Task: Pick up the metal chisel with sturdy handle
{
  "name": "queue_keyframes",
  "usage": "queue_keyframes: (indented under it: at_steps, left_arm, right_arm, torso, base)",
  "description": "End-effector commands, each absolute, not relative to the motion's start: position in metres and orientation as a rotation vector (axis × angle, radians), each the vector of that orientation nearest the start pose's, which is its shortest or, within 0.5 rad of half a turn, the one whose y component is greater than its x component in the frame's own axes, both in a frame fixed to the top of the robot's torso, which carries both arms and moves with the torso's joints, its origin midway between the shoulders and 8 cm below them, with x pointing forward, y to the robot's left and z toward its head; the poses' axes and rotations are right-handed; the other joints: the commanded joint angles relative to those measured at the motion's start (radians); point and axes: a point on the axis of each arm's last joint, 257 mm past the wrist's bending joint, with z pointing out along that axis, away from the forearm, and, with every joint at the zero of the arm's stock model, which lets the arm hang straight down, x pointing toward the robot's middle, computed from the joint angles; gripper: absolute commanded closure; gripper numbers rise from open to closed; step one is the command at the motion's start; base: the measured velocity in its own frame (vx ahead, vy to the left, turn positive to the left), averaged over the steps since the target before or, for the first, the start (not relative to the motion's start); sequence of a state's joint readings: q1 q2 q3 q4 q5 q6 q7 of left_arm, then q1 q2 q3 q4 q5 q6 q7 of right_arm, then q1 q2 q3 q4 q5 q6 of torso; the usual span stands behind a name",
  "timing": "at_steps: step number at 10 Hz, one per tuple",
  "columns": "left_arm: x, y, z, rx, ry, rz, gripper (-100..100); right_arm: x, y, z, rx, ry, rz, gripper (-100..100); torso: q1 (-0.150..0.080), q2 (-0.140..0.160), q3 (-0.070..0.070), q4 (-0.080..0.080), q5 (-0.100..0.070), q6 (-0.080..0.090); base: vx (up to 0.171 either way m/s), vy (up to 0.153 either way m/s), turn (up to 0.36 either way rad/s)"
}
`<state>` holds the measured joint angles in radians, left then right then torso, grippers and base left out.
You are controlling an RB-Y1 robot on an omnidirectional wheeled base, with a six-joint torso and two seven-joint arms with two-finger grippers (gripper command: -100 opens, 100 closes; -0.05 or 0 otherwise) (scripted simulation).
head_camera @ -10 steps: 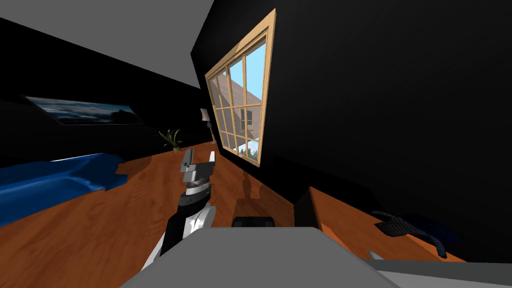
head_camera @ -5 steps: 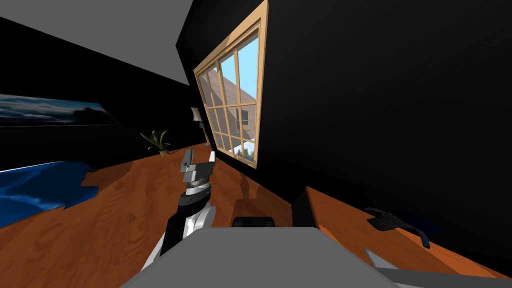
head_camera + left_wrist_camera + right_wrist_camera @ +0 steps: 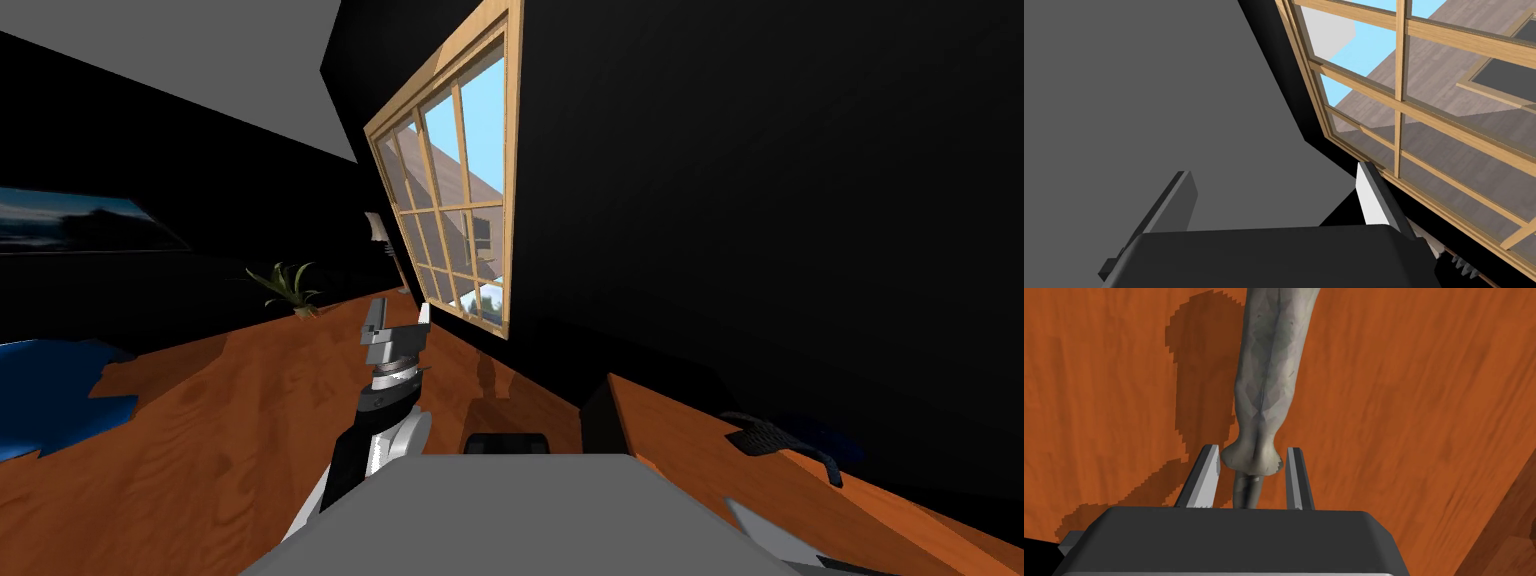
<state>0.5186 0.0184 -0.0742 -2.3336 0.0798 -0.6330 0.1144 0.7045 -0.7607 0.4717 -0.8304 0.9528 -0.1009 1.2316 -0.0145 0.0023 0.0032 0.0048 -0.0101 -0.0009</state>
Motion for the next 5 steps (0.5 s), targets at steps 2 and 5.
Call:
queue_keyframes:
  at_steps: [2, 5]
  left_arm:
    - [0.309, 0.262, 0.064, -0.606, 0.427, -1.563, 0]
    - [0.309, 0.262, 0.064, -0.606, 0.427, -1.563, 0]
  right_arm:
    - [-0.182, -0.520, -0.573, -1.916, 2.621, -0.279, 100]
    - [-0.174, -0.517, -0.574, -1.907, 2.609, -0.277, 0]
  torso:
    - [0.000, -0.002, -0.001, 0.001, 0.000, -0.002]
    - [0.001, -0.002, -0.001, 0.001, 0.000, -0.003]
  base:
    - [0.127, -0.046, -0.160]
    - [0.063, -0.015, -0.043]
